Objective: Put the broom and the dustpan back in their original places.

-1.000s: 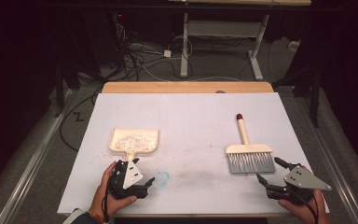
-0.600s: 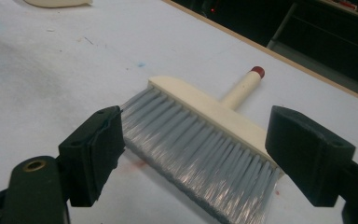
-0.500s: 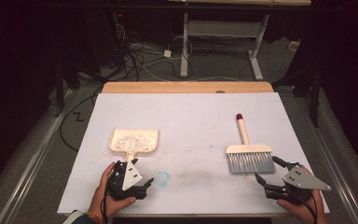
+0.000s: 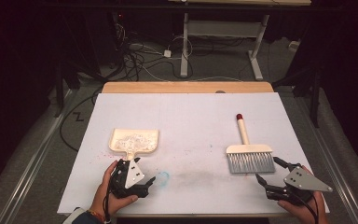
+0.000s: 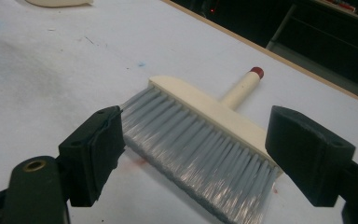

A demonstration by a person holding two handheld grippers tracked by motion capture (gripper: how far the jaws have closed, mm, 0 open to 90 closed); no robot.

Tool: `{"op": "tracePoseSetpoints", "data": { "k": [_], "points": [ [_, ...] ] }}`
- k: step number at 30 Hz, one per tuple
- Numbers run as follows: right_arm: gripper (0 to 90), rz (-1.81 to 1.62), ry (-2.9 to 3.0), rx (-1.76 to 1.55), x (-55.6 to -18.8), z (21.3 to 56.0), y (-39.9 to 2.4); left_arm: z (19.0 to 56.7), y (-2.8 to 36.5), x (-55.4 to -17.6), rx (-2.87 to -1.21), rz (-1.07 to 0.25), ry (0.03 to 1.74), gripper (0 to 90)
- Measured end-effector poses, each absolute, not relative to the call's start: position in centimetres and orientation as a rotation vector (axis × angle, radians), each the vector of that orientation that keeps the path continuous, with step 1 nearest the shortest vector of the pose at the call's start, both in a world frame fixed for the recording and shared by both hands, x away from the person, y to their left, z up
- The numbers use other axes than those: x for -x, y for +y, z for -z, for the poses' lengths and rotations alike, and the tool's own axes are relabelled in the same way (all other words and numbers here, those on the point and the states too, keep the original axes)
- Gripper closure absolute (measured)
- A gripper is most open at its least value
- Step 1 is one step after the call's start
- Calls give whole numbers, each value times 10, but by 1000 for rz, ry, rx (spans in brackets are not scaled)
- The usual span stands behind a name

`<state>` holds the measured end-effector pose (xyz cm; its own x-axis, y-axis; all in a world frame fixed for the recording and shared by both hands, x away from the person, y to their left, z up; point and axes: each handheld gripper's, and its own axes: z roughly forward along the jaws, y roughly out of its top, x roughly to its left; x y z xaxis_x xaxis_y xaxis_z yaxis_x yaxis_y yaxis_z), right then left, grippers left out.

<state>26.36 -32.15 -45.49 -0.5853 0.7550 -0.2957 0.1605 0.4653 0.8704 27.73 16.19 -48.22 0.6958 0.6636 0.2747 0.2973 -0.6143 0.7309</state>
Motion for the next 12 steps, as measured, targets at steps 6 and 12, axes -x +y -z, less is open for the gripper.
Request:
{"op": "tracePoseSetpoints", "data": {
  "k": [6, 12],
  "points": [
    [200, -1088, 2033, -763, -265, 457, -320, 483, 162, -280, -2235, -701, 740, 172],
    [200, -1079, 2045, -760, -266, 459, -319, 483, 160, -281, -2226, -698, 743, 172]
  ]
}}
